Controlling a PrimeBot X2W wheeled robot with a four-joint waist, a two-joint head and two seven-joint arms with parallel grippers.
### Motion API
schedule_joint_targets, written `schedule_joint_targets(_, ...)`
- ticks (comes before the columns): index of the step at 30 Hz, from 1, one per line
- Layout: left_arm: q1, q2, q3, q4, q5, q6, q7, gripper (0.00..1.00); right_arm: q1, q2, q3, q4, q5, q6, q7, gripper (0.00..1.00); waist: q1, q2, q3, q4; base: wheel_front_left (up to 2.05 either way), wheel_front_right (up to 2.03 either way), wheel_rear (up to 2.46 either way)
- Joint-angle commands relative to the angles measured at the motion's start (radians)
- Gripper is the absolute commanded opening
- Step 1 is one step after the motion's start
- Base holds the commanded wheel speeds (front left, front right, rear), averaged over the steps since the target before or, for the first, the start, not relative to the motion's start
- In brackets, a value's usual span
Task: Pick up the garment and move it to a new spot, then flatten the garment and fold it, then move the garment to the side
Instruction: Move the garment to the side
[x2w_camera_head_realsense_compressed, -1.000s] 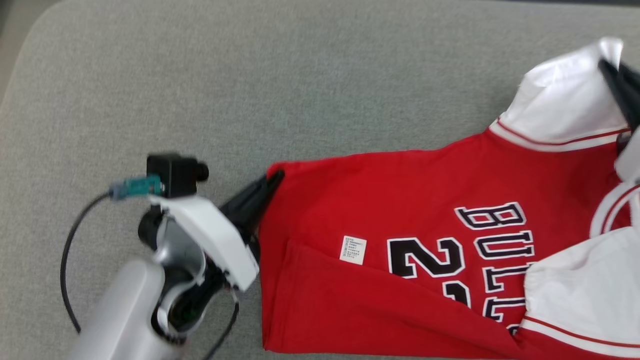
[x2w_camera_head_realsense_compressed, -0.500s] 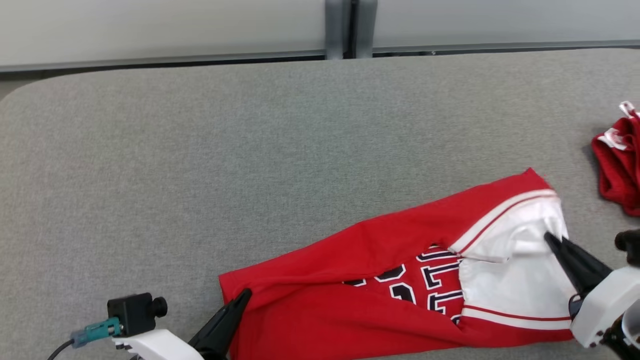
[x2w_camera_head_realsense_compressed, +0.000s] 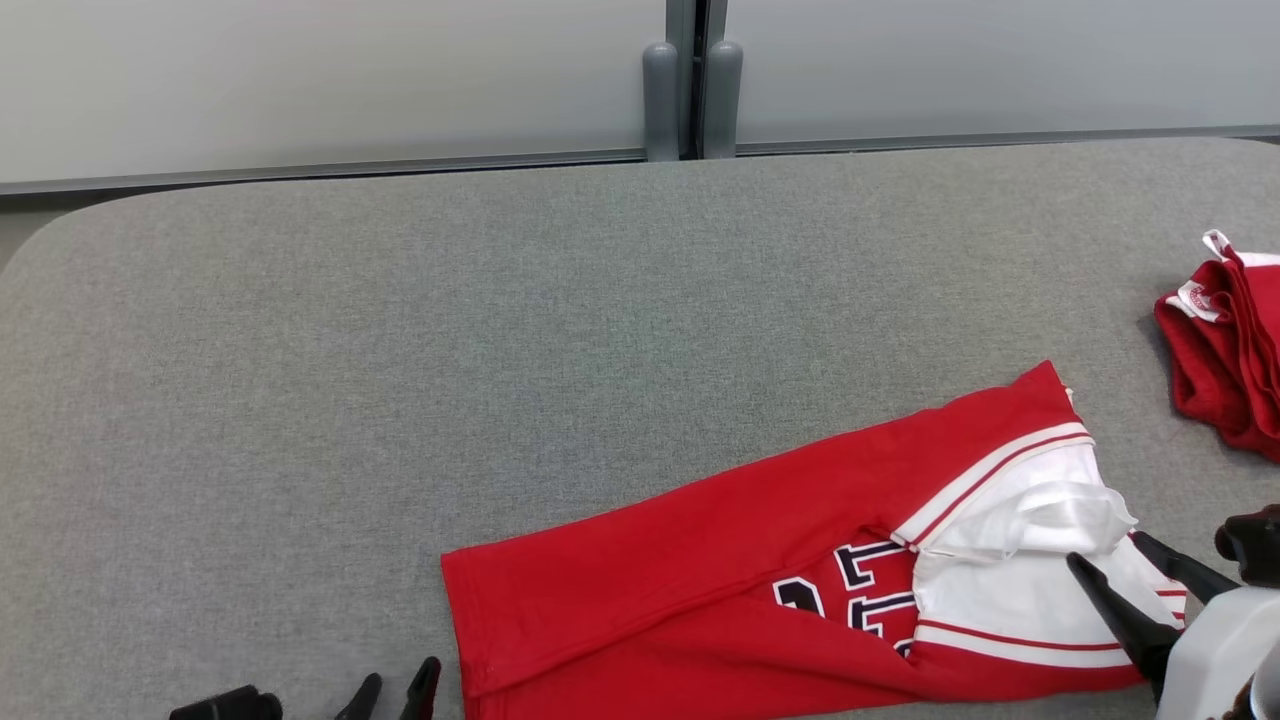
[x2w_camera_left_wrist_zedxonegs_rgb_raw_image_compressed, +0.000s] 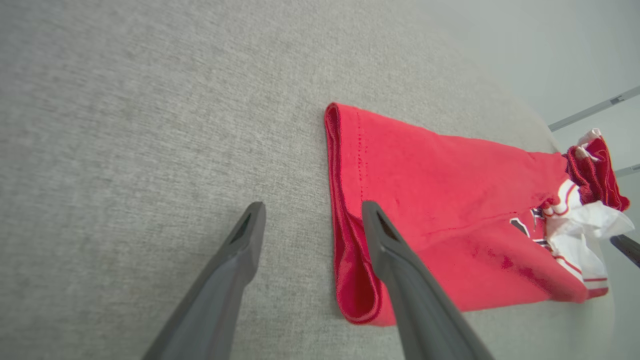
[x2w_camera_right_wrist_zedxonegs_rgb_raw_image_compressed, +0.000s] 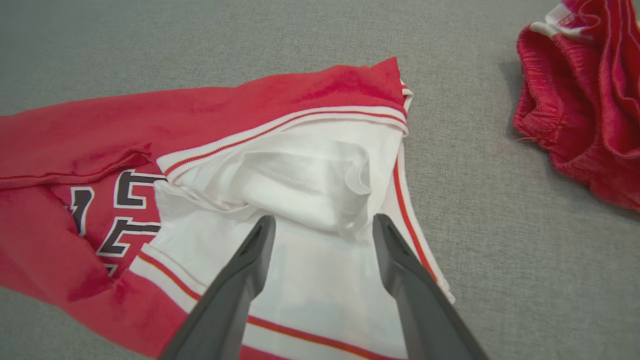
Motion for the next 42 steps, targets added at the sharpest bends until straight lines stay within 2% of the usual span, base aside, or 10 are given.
schedule_joint_targets(1,0.003,-0.006,0.009,0.004,0.004,0.009,-0.015,1.00,0.008,-0.012,-0.008,-0.008,0.006,0.000,0.008,1.00,-0.0001,0.0000,-0.007,0.003,0.00,0.00,0.00)
schedule_joint_targets(7,0.002,-0.040,0.038,0.036,0.078,0.007,-0.208,1.00,-0.022,-0.010,-0.127,-0.055,-0.035,0.000,0.073,1.00,-0.0001,0.0000,-0.003,0.013,0.00,0.00,0.00)
schedule_joint_targets(13,-0.066,-0.072,0.002,0.074,0.180,-0.006,-0.336,1.00,-0.106,0.029,-0.135,-0.002,-0.112,0.000,0.199,1.00,-0.0001,0.0000,0.052,0.051,0.00,0.00,0.00)
schedule_joint_targets(24,-0.094,-0.123,-0.001,0.120,0.295,-0.038,-0.386,1.00,-0.118,0.045,-0.140,0.155,-0.225,0.000,0.282,1.00,-0.0001,0.0000,0.095,0.104,0.00,0.00,0.00)
schedule_joint_targets(28,-0.103,-0.143,0.024,0.116,0.326,-0.057,-0.387,1.00,-0.131,0.036,-0.121,0.193,-0.231,-0.002,0.296,1.00,-0.0001,0.0000,0.101,0.111,0.00,0.00,0.00)
schedule_joint_targets(31,-0.102,-0.162,0.042,0.119,0.346,-0.075,-0.386,1.00,-0.129,0.044,-0.049,0.207,-0.175,0.000,0.327,1.00,-0.0001,0.0000,0.098,0.116,0.00,0.00,0.00)
schedule_joint_targets(32,-0.102,-0.166,0.049,0.121,0.350,-0.079,-0.386,1.00,-0.125,0.045,-0.017,0.206,-0.137,0.000,0.338,0.95,-0.0001,0.0000,0.097,0.118,0.00,0.00,0.00)
schedule_joint_targets(33,-0.101,-0.170,0.055,0.125,0.354,-0.086,-0.386,1.00,-0.124,0.040,0.016,0.196,-0.094,0.002,0.344,0.00,-0.0001,0.0000,0.095,0.120,0.00,0.00,0.00)
schedule_joint_targets(37,-0.086,-0.188,0.084,0.135,0.366,-0.102,-0.387,1.00,-0.153,-0.032,0.063,0.159,0.026,0.003,0.277,0.00,-0.0001,0.0000,0.083,0.113,0.00,0.00,0.00)
schedule_joint_targets(42,-0.084,-0.200,0.100,0.146,0.369,-0.125,-0.386,1.00,-0.200,-0.124,-0.012,0.172,0.128,-0.001,0.225,0.00,-0.0001,0.0000,0.061,0.106,0.00,0.00,0.00)
